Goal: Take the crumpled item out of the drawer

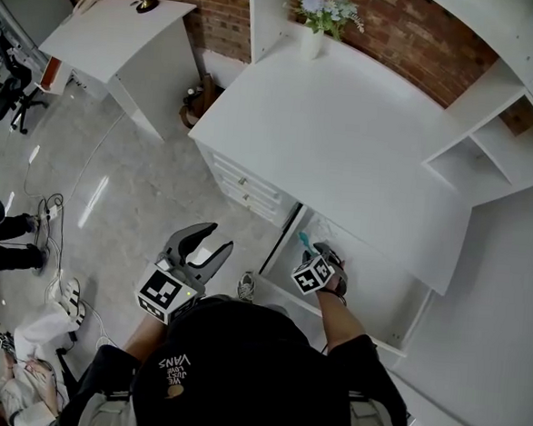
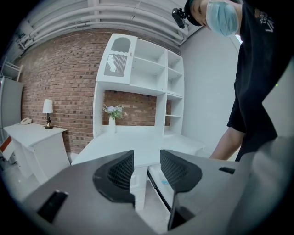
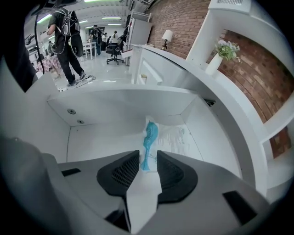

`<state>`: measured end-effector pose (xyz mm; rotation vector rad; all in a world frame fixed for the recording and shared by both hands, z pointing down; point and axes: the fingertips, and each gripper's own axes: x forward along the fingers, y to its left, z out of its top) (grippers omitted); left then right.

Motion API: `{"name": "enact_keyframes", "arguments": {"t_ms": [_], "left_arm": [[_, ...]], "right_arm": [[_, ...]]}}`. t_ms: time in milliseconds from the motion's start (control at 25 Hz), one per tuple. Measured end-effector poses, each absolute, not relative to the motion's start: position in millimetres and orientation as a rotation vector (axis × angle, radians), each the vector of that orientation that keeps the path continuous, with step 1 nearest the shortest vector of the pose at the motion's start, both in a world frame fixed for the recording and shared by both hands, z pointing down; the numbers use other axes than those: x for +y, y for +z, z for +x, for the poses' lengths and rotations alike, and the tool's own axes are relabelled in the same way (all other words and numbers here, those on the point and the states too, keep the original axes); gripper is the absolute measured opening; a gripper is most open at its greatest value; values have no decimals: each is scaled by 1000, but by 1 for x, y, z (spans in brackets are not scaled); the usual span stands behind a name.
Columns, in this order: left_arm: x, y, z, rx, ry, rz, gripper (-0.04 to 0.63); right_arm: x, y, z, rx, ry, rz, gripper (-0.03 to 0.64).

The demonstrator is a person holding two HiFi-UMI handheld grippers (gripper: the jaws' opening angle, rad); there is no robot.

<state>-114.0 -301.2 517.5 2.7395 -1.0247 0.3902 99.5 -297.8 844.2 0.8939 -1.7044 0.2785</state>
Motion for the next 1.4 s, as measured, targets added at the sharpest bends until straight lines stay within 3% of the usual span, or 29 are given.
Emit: {"name": "enact_keyframes", "arguments": {"t_ms": [360,1400], "left_arm": [[-296,518,-110,-1039,399,2731,161],[-261,492,-80,-1105,235,2710,161]], "right_arm": [[-306,835,101,-1722,224,947,15],[-267,708,98,-1947,210,1070,5]]}}
